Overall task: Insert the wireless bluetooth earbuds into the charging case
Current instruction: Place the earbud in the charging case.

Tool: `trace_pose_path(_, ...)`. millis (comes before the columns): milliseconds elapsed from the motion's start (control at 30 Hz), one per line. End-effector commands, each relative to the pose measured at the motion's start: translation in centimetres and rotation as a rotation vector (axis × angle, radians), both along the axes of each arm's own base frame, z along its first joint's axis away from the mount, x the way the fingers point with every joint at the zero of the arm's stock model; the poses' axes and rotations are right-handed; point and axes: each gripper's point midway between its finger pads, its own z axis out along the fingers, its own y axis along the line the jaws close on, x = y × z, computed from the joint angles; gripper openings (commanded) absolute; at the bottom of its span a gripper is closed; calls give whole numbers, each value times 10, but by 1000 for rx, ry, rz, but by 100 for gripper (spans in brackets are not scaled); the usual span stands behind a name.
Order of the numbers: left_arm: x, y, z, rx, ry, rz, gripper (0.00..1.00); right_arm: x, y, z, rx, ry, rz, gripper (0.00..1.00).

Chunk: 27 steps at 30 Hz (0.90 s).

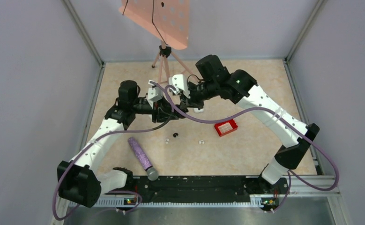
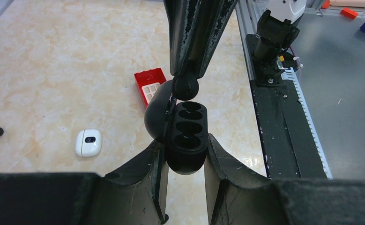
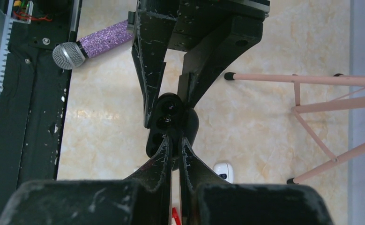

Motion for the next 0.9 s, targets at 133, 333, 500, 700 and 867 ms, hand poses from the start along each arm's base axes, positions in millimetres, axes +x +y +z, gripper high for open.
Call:
trace_pose_path(133,-11,-4,31,-35,-135,-40,0,-8,21,14,77,14,33,0)
trace_pose_path(333,-10,-7,35,-51,-128,-29,0,-12,23,9,70,32,46,0)
trace_pose_path(500,-9,-9,46,-83,-125,-24,0,-12,23,3,56,29,45,0)
trace_pose_path(700,-8,-10,46,-89,-116,-17,0,-10,22,-2,42,28,38,0)
trace_pose_path(867,-6,-10,45,-92,-106,-4,0,-8,20,-2,34,20,24,0)
